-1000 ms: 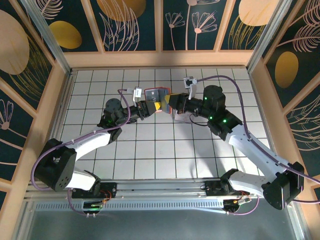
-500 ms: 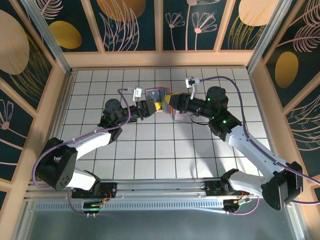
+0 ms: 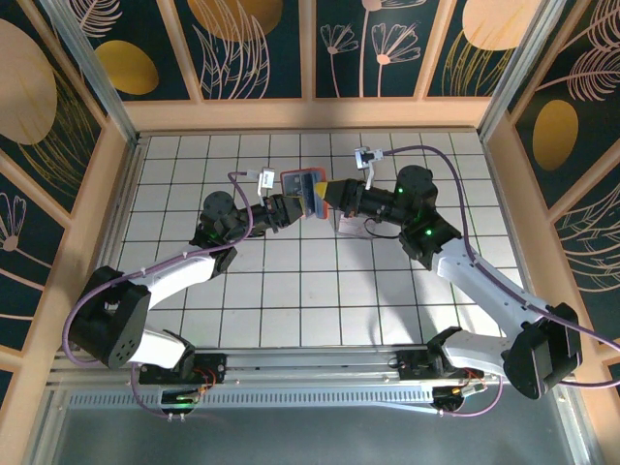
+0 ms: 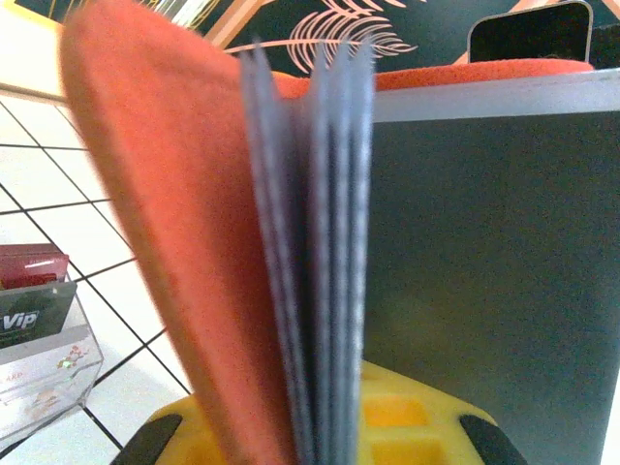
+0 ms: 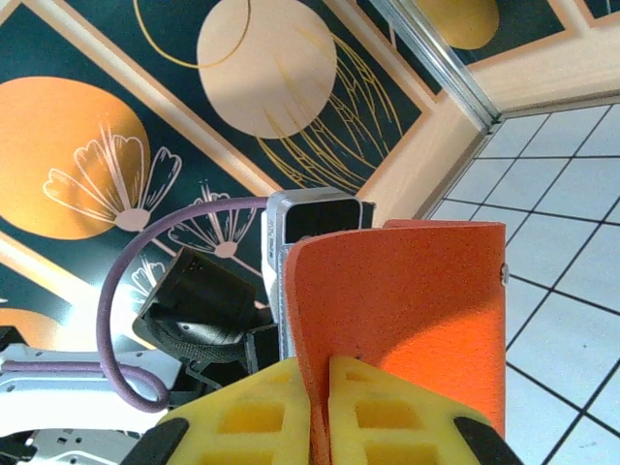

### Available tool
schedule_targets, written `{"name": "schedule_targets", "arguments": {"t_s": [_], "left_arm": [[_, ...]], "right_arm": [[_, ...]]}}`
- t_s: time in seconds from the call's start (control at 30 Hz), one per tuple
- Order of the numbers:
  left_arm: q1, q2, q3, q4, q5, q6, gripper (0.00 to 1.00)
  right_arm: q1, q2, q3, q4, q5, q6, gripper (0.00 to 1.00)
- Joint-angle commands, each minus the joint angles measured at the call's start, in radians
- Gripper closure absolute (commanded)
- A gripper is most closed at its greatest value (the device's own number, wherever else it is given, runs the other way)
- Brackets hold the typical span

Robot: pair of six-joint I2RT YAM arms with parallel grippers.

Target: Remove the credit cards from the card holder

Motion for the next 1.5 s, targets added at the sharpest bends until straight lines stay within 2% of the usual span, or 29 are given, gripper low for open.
{"name": "schedule_targets", "arguments": {"t_s": [0.0, 0.3, 0.47, 0.8, 1.03, 1.13, 1.27, 1.47], "left_arm": [[-0.007, -0.034, 0.006, 0.046, 0.048, 0.023, 1.00], [-0.007, -0.034, 0.016, 0.055, 0.055, 0.027, 1.00], [-0.008, -0.041, 0.013, 0.058, 0.057, 0.027, 1.00], [-0.007, -0.052, 0.009, 0.081, 0.059, 0.016, 1.00], [-0.008, -0.051, 0.008, 0.105, 0.056, -0.005, 1.00], [-0.007, -0.051, 0.007, 0.114, 0.051, -0.014, 1.00], [-0.008, -0.042, 0.008, 0.135, 0.049, -0.032, 1.00], [-0.008, -0.023, 0.011, 0.182, 0.052, -0.072, 1.00]], "right_arm": [[0.001, -0.023, 0.008, -0.078, 0.098, -0.048, 0.92], [0.006, -0.028, 0.024, -0.149, 0.181, -0.086, 0.87], [0.014, -0.027, 0.041, -0.200, 0.225, -0.116, 0.79], [0.021, -0.012, 0.040, -0.215, 0.245, -0.126, 0.75], [0.023, 0.003, 0.039, -0.187, 0.212, -0.117, 0.63], [0.024, 0.000, 0.038, -0.178, 0.207, -0.116, 0.63], [0.022, -0.004, 0.030, -0.152, 0.181, -0.105, 0.73], [0.013, -0.003, -0.005, -0.002, 0.044, -0.046, 0.74]]}}
